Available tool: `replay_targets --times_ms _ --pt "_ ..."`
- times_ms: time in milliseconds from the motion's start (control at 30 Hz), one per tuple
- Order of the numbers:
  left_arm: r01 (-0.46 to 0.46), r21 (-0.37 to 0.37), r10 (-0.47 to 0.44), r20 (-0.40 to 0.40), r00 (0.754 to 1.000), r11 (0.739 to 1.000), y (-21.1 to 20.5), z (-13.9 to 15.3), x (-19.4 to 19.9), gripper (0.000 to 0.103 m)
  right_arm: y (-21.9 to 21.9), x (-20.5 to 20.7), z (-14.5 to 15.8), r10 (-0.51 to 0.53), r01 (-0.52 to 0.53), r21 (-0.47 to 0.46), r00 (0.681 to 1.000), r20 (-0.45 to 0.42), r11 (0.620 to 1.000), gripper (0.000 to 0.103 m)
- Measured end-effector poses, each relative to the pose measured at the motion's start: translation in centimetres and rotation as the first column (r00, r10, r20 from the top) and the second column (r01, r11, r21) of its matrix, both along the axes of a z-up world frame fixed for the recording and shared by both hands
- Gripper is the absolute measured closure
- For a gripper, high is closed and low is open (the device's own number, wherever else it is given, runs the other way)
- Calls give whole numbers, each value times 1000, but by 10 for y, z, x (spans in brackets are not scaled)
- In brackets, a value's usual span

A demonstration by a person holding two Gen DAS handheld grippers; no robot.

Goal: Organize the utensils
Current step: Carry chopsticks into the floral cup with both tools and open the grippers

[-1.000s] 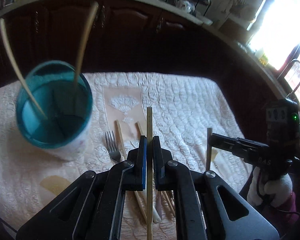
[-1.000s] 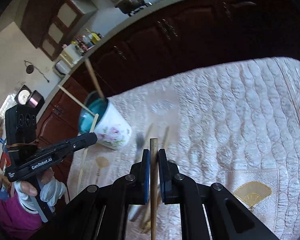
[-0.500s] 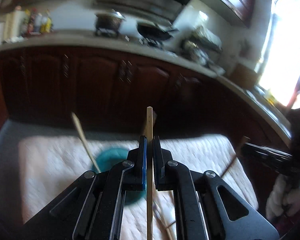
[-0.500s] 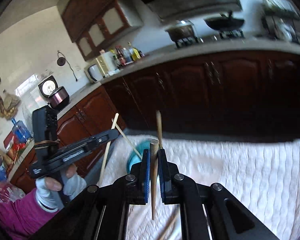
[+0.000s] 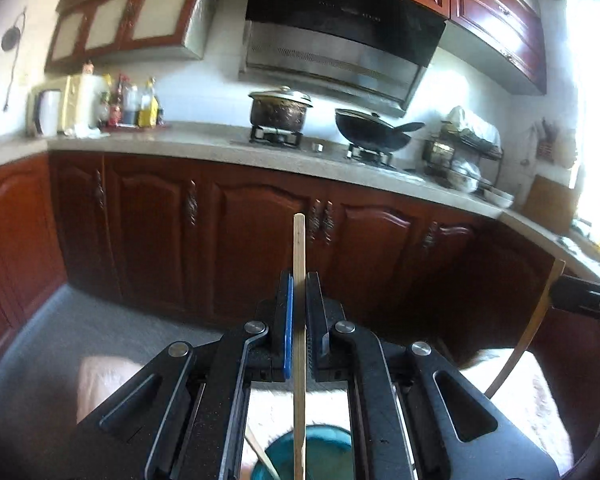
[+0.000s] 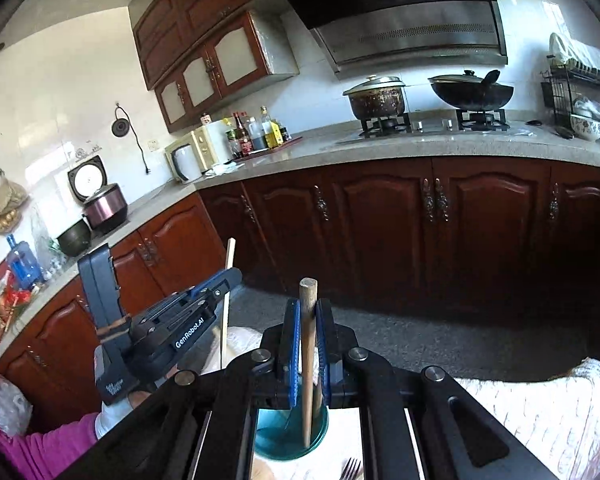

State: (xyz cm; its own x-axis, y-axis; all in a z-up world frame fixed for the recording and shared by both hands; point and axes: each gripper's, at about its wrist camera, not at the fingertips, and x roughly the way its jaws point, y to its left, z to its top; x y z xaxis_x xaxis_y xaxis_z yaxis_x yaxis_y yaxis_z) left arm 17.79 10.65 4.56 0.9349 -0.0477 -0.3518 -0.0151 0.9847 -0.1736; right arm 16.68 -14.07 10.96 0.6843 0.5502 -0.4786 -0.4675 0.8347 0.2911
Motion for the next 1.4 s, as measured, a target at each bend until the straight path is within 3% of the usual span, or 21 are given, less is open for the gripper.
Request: replay_targets --times_ms 200,367,567,767,833,867,900,967,1100,1400 --pt "-48 42 47 24 999 998 -4 -24 12 99 3 20 -9 5 -5 -2 1000 -8 1000 96" --pt "-97 95 91 61 994 991 -7 -42 13 99 9 23 -37 7 -8 -39 999 -43 999 96" --pt "-76 108 76 6 997 991 -5 -62 4 99 15 18 -71 32 -38 -51 993 -115 998 96" --pt "-62 84 65 -31 997 995 2 -59 -14 98 17 24 -99 13 -19 -32 981 -196 999 96" --pt "-50 93 54 -41 998 994 1 -58 -18 98 12 26 -106 3 -1 8 975 -221 1000 87" --pt "-43 96 47 -45 998 994 1 -56 -20 98 9 26 -109 0 6 22 972 -233 1000 71" --pt "-31 99 36 -54 998 995 0 -56 -23 98 7 24 -112 -5 13 33 970 -242 999 68" --pt "-22 95 28 -64 998 995 0 -53 -27 94 4 19 -115 -3 15 43 967 -253 999 68" --pt "13 74 -6 -99 995 997 1 -51 -37 69 2 5 -122 -9 19 35 961 -276 999 68" --pt "48 81 -34 -158 987 996 -13 -50 -66 63 -1 -29 -138 -29 25 -16 953 -302 1000 68"
